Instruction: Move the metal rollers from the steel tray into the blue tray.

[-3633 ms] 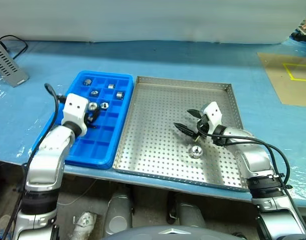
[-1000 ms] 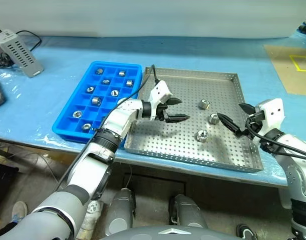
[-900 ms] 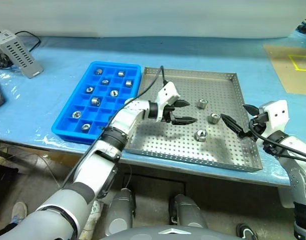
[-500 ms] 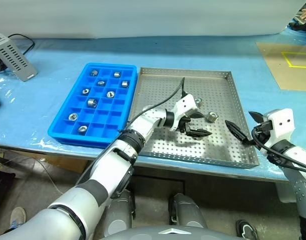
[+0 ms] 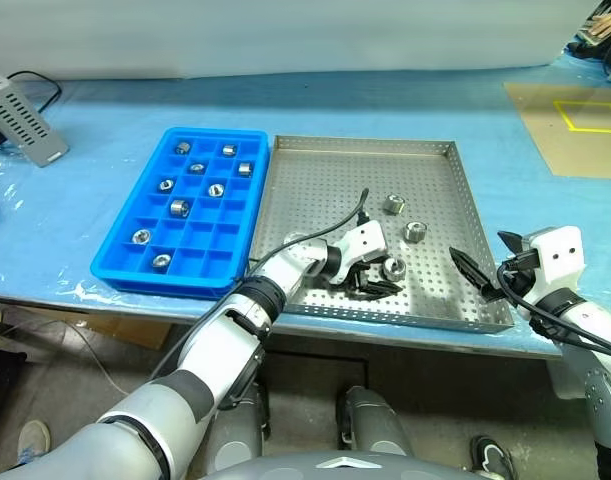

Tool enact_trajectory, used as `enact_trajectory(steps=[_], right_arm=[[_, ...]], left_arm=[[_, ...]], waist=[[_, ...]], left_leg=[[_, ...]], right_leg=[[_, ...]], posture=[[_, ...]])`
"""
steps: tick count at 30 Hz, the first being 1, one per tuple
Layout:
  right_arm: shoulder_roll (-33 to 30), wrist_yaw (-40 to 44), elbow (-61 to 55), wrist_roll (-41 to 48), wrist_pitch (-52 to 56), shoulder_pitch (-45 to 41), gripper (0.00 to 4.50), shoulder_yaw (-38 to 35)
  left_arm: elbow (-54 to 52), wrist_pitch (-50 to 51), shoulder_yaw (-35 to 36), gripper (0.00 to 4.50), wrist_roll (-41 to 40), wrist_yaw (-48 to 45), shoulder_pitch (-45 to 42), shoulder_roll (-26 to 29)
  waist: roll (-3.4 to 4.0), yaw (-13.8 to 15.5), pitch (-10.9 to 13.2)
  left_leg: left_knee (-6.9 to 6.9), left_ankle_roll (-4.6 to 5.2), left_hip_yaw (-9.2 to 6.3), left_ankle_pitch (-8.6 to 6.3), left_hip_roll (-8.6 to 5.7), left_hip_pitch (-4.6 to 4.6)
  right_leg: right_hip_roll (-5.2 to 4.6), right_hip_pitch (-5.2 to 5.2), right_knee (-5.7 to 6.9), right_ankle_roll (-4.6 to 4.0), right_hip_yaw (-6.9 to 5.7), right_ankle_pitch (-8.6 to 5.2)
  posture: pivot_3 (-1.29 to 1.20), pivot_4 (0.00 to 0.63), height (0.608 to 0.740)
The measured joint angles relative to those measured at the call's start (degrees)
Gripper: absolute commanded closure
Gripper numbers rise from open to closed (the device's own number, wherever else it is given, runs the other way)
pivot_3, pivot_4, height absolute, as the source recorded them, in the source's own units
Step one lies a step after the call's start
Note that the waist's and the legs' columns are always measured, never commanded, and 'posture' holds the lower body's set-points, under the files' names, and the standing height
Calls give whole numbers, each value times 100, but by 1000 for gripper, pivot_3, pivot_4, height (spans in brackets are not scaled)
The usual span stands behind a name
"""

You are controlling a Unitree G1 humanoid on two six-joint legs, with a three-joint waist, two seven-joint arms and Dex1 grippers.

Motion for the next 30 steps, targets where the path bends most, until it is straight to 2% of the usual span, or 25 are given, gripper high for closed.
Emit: enact_trajectory(steps=[2, 3, 8, 13, 22, 26, 30], right_arm=[[0, 9, 8, -27, -29, -19, 0, 75], [0, 17, 17, -39, -40, -21, 0, 99], [0, 41, 177, -90, -91, -166, 0, 147], [-1, 148, 425, -115, -158, -417, 0, 397], [-8, 558, 1399, -290, -475, -1394, 0, 1117], [21, 757, 1978, -416, -707, -1955, 0, 1462], [134, 913, 2408, -533, -902, -2284, 0, 1748]], left_arm=[[0, 19, 53, 2753, -17, 85, 1, 0], [0, 26, 65, 2785, -22, 113, 1, 0], [-152, 235, 285, 2785, -210, 163, 37, -2], [-1050, 592, 578, 2785, -553, 275, 207, 42], [-2700, 1242, 1151, 2785, -380, 2098, 428, 900], [-3943, 2025, 1541, 2785, -155, 3101, 865, 1355], [-5215, 2836, 1601, 2785, -46, 3512, 1420, 1549]], waist=[[1, 1, 0], [1, 1, 0], [0, 5, 0], [0, 15, 0], [0, 62, 1], [-1, 106, 1], [-2, 270, 1]], left_leg=[[0, 1, 1, 1, -1, 1], [0, 2, 2, 1, -3, 1], [0, 4, 3, 2, -5, 0], [0, 6, 3, 3, -5, -1], [1, 13, 0, 16, -2, -10], [0, 13, -3, 16, -1, -19], [1, 13, -5, 16, 0, -43]], right_leg=[[-4, 2, 1, 0, 0, 0], [-6, 1, 0, 0, 0, 0], [-8, 0, 1, 0, 0, 0], [-8, -1, 3, -1, -1, 1], [-9, -6, 9, -8, -13, 5], [-9, -9, 8, -10, -21, 5], [-11, -27, 9, -10, -26, 5]], posture=[[-343, 150, 740], [-338, 150, 740], [-302, 150, 740], [-222, 150, 740], [-50, 150, 740], [7, 150, 740], [50, 150, 740]])
